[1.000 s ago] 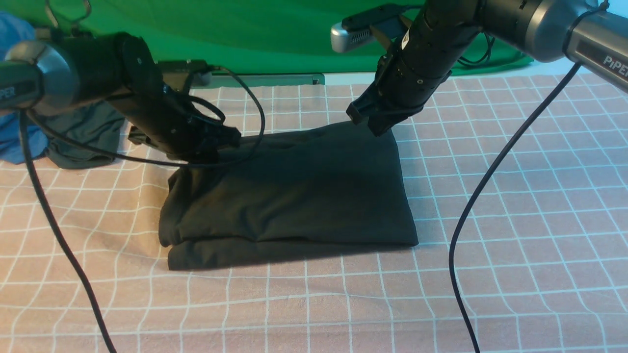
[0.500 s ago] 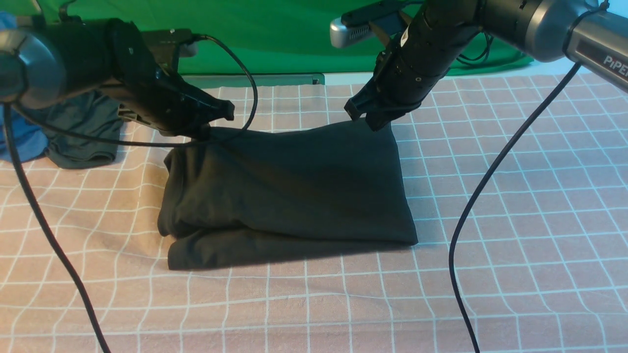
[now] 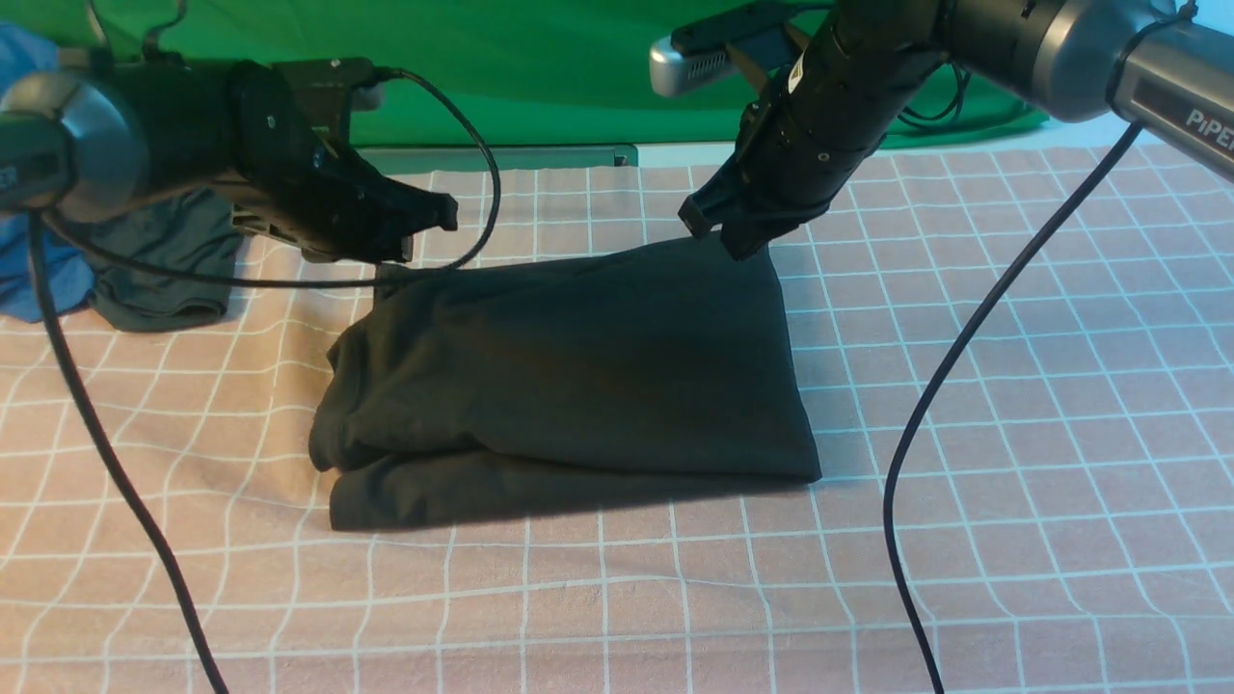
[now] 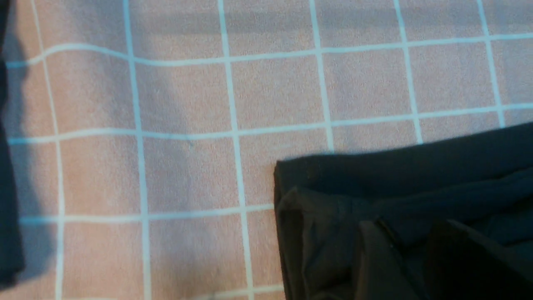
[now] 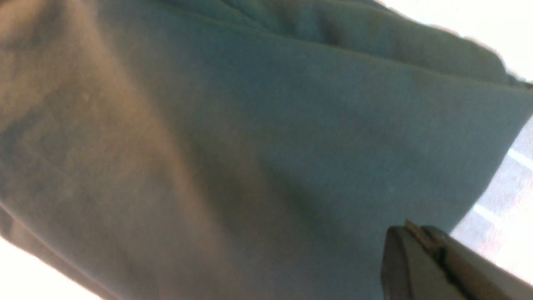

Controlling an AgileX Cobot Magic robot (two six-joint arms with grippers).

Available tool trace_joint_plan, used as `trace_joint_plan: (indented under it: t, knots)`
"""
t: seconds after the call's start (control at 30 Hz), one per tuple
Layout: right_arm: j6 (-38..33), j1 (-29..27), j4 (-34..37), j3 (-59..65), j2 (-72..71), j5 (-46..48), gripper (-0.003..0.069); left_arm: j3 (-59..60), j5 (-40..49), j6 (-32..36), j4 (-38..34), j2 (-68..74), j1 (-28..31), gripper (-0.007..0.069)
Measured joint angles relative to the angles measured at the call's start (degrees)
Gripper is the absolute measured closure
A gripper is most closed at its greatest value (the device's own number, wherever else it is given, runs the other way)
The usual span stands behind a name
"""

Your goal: Fold a long-sleeved shirt over a pink coffee tablecloth.

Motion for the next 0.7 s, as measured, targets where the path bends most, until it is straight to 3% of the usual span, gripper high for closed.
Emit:
trace_joint_plan:
  t: [0.07, 0.17, 0.23, 0.3, 0.53, 0.7]
  knots:
    - [0.0, -0.5, 0.0, -0.1, 0.0, 1.4, 0.0617, 0.1, 4.7, -2.1, -1.5, -2.6, 0.0, 0.0417]
    - [0.0, -1.4, 0.0, -0.7, 0.0, 3.8, 0.0617, 1.2, 8.7, 0.3, -7.3, -5.7, -0.3, 0.0469]
    - [0.0, -2.1, -0.1, -0.7, -0.1, 7.1, 0.0617, 4.6, 9.5, 4.2, -13.4, -7.6, -1.4, 0.0557]
    - [0.0, -2.5, -0.2, -0.4, -0.2, 8.2, 0.0616, 8.8, 9.2, 4.8, -15.6, -7.9, -2.5, 0.0599]
    - [0.3, -3.4, -0.2, 3.8, -1.3, 8.7, 0.0618, 22.6, 3.6, 2.5, -14.9, -7.5, -1.8, 0.0613]
    - [0.3, -3.4, -0.1, 7.4, -2.9, 8.9, 0.0618, 23.5, 3.9, 1.8, -14.8, -8.3, -0.8, 0.0613]
